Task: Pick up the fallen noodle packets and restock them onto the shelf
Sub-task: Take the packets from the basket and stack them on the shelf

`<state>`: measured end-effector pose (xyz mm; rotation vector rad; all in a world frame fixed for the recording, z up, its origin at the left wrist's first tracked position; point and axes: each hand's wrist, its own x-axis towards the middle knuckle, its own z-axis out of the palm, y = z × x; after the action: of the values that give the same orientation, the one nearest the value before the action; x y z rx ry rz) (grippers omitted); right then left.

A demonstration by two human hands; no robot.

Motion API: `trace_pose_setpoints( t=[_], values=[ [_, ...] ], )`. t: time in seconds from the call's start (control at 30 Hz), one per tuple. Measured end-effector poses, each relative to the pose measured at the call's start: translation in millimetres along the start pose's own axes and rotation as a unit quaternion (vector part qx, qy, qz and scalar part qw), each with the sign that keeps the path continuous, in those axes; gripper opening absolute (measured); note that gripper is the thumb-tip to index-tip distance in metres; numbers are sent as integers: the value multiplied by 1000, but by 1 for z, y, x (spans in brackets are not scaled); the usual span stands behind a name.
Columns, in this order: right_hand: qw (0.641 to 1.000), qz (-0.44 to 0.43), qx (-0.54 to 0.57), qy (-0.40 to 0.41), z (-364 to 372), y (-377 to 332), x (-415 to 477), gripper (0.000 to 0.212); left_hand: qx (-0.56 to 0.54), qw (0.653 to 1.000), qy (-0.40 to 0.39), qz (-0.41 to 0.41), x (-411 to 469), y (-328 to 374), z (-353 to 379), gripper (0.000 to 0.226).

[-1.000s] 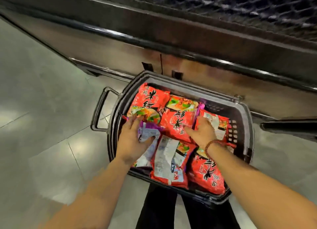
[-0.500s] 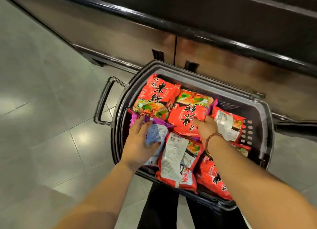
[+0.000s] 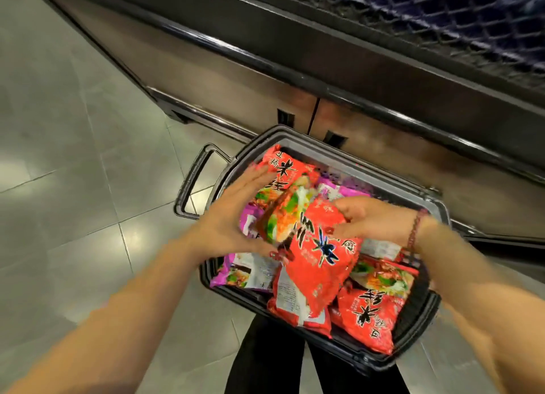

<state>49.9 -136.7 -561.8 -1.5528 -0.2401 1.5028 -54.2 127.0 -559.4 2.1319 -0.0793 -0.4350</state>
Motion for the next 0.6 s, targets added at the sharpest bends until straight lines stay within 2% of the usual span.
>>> trace_pose_setpoints(
  t=[0.07, 0.13, 0.17, 0.23, 0.3, 0.4, 0.47, 0.53, 0.6],
  values=[
    [994, 16, -81, -70, 3, -18, 13, 48, 9, 996, -93, -3, 8, 1, -16, 111],
    [990, 23, -81, -113, 9, -29, 27, 28, 65, 984, -166, -16, 13, -3, -22, 112],
    [990, 28, -63, -127, 12, -34, 33, 18, 93, 978, -187, -18, 15, -4, -24, 113],
    [990, 32, -50, -131, 18, -38, 44, 16, 142, 970, -194, -26, 19, -3, -28, 107],
    [993, 30, -47, -103, 22, -36, 55, 13, 152, 966, -195, -69, 18, -6, -31, 98],
    [999, 7, -2, -31, 25, -30, 71, 19, 86, 961, -221, -145, 11, -17, -27, 88],
    [999, -6, 35, 7, 27, -30, 78, 24, 41, 957, -225, -179, 4, -22, -18, 73],
    [997, -12, 62, 53, 30, -30, 85, 22, -25, 952, -215, -219, -4, -28, -8, 49],
    [984, -10, 131, 120, 31, -29, 92, 16, -78, 955, -167, -234, -13, -36, 0, 46]
  ],
)
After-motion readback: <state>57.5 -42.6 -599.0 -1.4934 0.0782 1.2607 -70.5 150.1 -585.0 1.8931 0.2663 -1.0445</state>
